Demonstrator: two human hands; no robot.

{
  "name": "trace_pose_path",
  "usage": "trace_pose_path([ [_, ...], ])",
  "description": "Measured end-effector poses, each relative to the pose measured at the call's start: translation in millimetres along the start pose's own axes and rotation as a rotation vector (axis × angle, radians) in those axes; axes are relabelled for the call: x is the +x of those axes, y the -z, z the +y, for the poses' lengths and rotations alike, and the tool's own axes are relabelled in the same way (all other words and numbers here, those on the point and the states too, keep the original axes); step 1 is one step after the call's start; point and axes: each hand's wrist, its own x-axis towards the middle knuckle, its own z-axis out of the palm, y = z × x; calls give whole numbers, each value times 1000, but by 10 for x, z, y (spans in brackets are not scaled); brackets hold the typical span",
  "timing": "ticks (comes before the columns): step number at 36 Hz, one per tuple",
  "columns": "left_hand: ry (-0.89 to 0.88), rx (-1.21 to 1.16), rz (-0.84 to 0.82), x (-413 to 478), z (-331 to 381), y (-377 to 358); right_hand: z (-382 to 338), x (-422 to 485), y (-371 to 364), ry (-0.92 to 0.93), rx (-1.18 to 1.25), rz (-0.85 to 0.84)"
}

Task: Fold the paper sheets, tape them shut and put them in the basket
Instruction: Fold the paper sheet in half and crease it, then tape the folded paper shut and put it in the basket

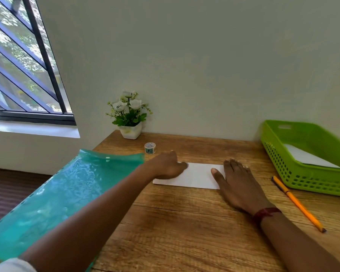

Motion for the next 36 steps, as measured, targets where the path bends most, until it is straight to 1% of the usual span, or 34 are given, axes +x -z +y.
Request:
trace_pose_path([
  [2,17,-7,160,3,-98,98,-22,-10,29,7,62,42],
  [5,78,88,424,90,-307,183,-84,-66,78,27,142,101],
  [7,103,181,516,158,-439,249,-140,-108,102,71,164,134],
  [8,103,217,530,194,-499,292,-163,-122,113,92,175,146],
  [12,67,221,466,349,-695,427,-202,-129,118,150,209,173],
  [16,66,272,392,449,-791,423,-186,-104,110,148,218,189],
  [21,44,331,387,544,-843,372,-187,-86,98,162,224,189],
  [25,27,310,353,589,-846,351,-175,-77,84,173,233,201],
  [30,51,293,376,652,-840,295,-195,-98,109,180,243,196],
  [33,37,225,385,640,-788,269,-194,-100,114,183,249,193],
  [36,-25,60,409,562,-666,228,-182,-82,104,195,254,191],
])
